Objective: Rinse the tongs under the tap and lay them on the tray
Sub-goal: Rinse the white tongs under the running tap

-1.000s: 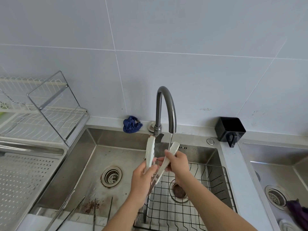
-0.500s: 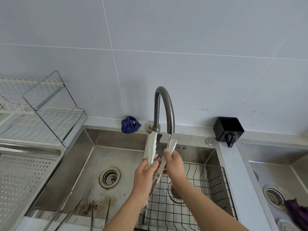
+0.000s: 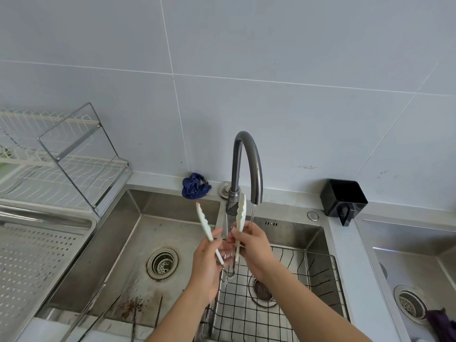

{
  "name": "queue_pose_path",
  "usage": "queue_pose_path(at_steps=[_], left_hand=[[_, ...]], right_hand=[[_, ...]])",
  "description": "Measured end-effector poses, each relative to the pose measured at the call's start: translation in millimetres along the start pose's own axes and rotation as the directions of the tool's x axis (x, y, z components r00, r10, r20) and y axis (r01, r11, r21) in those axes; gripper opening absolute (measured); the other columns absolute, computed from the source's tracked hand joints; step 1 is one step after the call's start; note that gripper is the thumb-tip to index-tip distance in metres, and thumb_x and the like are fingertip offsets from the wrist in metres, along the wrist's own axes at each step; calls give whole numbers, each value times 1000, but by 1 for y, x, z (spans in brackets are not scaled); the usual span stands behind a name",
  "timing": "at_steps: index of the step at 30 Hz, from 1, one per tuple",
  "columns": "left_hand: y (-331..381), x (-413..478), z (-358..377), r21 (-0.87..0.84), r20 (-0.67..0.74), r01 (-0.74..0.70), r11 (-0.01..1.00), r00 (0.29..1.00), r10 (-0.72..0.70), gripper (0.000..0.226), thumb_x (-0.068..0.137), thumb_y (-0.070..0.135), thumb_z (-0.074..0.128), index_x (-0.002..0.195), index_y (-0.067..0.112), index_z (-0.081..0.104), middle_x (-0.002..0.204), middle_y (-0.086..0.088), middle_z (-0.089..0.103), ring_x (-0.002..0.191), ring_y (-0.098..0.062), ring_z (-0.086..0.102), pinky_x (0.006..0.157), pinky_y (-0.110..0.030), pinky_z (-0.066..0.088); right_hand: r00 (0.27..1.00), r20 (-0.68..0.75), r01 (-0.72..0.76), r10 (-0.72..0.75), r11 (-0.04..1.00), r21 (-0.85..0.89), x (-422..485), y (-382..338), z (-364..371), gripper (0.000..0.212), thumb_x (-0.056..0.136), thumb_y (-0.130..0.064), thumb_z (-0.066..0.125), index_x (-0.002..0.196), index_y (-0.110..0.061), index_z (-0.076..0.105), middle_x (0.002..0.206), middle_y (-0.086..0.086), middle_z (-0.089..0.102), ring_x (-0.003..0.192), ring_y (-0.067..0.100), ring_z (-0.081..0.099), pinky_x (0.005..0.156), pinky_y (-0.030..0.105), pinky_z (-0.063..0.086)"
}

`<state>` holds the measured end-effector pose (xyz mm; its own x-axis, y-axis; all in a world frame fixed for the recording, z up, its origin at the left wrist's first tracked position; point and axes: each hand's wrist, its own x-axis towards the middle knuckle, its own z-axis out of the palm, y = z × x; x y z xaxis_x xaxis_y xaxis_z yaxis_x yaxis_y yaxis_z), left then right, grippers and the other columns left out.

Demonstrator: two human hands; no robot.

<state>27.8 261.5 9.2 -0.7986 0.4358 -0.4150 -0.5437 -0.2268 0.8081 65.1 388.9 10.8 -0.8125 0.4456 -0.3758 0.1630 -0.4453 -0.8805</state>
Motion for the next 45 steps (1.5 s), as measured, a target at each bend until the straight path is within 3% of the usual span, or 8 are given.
queue_pose_path(at_steps=[10,16,21,24,29,36,42,45], left_hand=[[-20,-3,4,210,28,78,975,996,-85,24,105,17,45,116,6,63,57,-9,48,49,-26,56,60,-45,60],[-21,1,12,157,-121,170,973,981,-152,25,102,25,50,102,9,69,55,-2,42,41,-16,46,55,-47,60],[-25,-2,-1,130,-226,180,975,963,-147,23,102,19,45,104,6,64,59,-9,41,44,-21,42,45,-37,53],[-29,-1,-6,169,-215,186,968,965,-148,21,101,18,47,102,7,65,54,-1,32,43,-16,33,48,-39,54],[-37,-4,0,183,-194,186,965,969,-150,18,99,19,52,100,9,67,50,2,35,40,-14,36,45,-36,52],[-35,0,-2,204,-214,189,960,966,-145,24,101,25,48,97,11,68,64,-7,43,43,-21,49,42,-34,51],[-48,-5,12,141,-171,245,959,960,-220,23,97,25,57,104,4,65,64,-9,46,45,-24,44,43,-35,49],[-44,-1,12,181,-187,223,958,964,-189,19,98,19,53,101,5,66,52,0,41,39,-17,38,42,-34,50]], right_hand=[[993,76,84,-94,990,116,11,-37,-6,19,96,-24,66,102,-10,55,61,4,46,42,15,35,37,25,32],[994,110,-44,11,951,307,5,-23,7,37,107,-40,44,103,-6,59,67,9,51,48,20,40,45,29,37],[919,386,-131,-75,867,480,-3,-14,-4,28,92,4,59,119,-3,55,99,20,60,76,27,55,70,40,52],[960,266,-17,-87,931,366,-2,-15,-4,28,98,-26,65,119,-8,60,78,13,56,61,22,50,55,34,48],[992,102,-104,77,951,290,6,-18,9,57,95,-64,53,67,-15,57,55,9,45,40,22,38,40,28,39],[944,322,-89,-76,878,471,-6,-14,-3,19,96,-18,67,111,-6,65,94,13,66,74,22,59,67,36,54],[995,-66,-69,75,993,95,-5,-28,9,62,101,-61,44,77,-6,59,52,13,52,40,24,48,39,29,44],[1000,-1,-19,20,976,215,-8,-32,0,52,101,-52,52,87,-3,61,65,16,61,46,26,53,45,33,51]])
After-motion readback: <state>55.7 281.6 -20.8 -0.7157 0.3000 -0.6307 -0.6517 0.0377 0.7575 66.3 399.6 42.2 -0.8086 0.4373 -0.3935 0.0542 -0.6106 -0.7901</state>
